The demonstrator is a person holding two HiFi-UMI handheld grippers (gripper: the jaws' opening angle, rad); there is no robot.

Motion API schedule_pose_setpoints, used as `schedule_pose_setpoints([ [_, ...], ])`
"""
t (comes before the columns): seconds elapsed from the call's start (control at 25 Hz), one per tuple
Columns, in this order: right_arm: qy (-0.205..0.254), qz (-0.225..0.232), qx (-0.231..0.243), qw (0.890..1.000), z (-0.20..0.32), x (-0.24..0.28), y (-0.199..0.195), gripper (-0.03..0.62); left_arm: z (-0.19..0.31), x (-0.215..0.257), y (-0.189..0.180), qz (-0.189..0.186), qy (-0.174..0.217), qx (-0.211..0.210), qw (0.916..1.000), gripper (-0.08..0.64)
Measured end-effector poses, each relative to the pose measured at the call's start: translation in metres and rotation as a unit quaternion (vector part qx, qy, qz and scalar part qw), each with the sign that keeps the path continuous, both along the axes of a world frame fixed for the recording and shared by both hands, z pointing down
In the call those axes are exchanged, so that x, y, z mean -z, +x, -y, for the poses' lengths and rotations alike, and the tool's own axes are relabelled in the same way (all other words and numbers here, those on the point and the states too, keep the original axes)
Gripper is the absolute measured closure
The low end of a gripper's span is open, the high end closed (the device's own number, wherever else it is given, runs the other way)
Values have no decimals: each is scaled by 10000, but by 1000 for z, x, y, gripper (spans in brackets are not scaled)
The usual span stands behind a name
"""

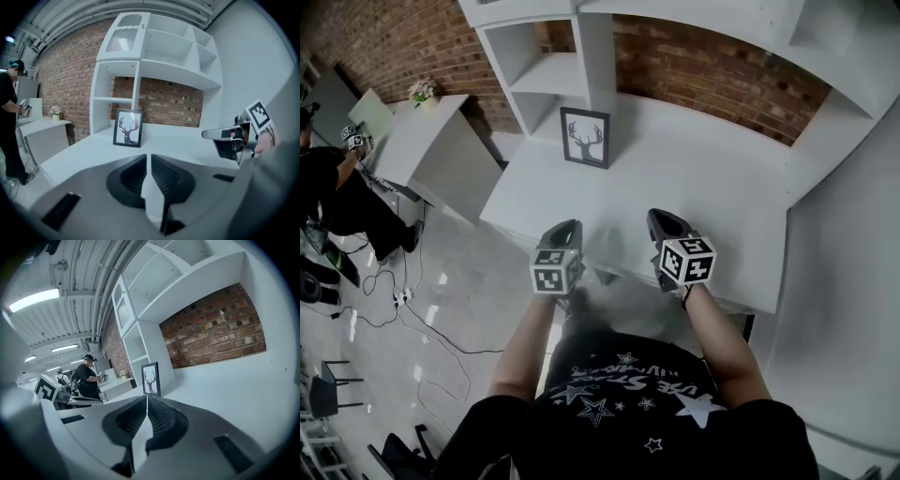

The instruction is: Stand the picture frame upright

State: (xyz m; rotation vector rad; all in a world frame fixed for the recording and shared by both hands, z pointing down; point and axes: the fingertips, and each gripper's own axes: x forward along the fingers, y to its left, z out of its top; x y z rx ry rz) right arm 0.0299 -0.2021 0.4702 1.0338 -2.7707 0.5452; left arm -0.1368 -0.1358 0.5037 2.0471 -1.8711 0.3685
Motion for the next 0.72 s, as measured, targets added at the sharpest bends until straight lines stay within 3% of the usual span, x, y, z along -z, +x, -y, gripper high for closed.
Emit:
schedule_pose_setpoints([
  [0.36,-221,81,330,9992,-56,-16,17,575,-68,15,26,-36,72,313,9995,528],
  [0.72,-111,145,982,9950,-85,-17,-15,578,-101,23,21,-46,291,567,9980,528],
])
